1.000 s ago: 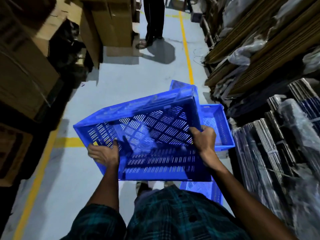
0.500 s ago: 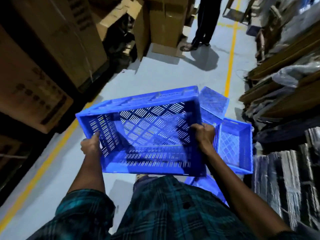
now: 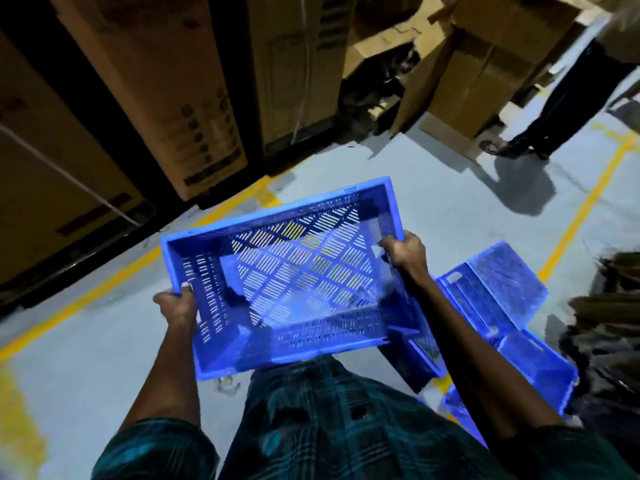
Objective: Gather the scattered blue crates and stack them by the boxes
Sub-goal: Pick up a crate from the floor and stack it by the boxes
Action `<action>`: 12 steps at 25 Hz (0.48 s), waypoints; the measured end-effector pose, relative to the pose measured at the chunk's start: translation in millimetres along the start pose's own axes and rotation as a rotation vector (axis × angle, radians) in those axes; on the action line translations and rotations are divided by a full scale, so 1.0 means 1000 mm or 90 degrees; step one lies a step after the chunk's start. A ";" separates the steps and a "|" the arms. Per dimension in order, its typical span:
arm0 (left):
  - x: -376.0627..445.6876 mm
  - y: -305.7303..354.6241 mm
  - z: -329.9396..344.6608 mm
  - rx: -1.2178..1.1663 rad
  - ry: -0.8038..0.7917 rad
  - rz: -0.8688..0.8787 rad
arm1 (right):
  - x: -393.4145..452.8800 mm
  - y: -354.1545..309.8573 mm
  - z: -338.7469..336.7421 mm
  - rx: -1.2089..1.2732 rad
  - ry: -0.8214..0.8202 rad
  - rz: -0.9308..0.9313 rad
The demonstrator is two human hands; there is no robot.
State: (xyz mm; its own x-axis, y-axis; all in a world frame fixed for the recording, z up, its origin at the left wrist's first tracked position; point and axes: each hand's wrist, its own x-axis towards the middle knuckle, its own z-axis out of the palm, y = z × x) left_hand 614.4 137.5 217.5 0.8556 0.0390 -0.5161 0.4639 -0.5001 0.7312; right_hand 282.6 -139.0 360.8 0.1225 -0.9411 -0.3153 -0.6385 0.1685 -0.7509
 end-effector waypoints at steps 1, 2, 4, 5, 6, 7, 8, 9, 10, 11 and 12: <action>-0.010 0.013 -0.011 0.002 0.021 0.003 | 0.011 -0.016 0.017 -0.045 -0.028 -0.014; -0.015 0.021 -0.018 0.004 0.041 0.003 | 0.019 -0.030 0.033 -0.083 -0.046 -0.024; 0.000 0.029 -0.027 0.002 0.067 -0.013 | 0.037 -0.054 0.068 -0.137 -0.055 -0.032; 0.012 0.035 -0.033 -0.001 0.083 -0.026 | 0.046 -0.064 0.088 -0.159 -0.052 -0.027; 0.025 0.041 -0.038 0.002 0.096 -0.040 | 0.053 -0.074 0.108 -0.182 -0.048 -0.026; 0.038 0.047 -0.042 -0.005 0.107 -0.053 | 0.062 -0.081 0.129 -0.200 -0.051 -0.031; 0.051 0.053 -0.046 -0.016 0.119 -0.063 | 0.070 -0.088 0.148 -0.218 -0.065 -0.034; 0.064 0.060 -0.048 -0.022 0.136 -0.067 | 0.079 -0.094 0.165 -0.235 -0.082 -0.041; 0.074 0.065 -0.050 -0.031 0.149 -0.077 | 0.087 -0.101 0.178 -0.248 -0.098 -0.052; 0.085 0.068 -0.051 -0.043 0.155 -0.089 | 0.095 -0.104 0.190 -0.260 -0.118 -0.071; 0.097 0.073 -0.052 -0.050 0.161 -0.115 | 0.102 -0.110 0.204 -0.278 -0.138 -0.089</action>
State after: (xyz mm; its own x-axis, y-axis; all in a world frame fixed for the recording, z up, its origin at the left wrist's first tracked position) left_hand 743.3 149.8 244.4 0.7835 0.3398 -0.5203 0.6210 -0.3972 0.6757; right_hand 519.8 -194.0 292.8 0.3550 -0.8552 -0.3777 -0.8573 -0.1367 -0.4964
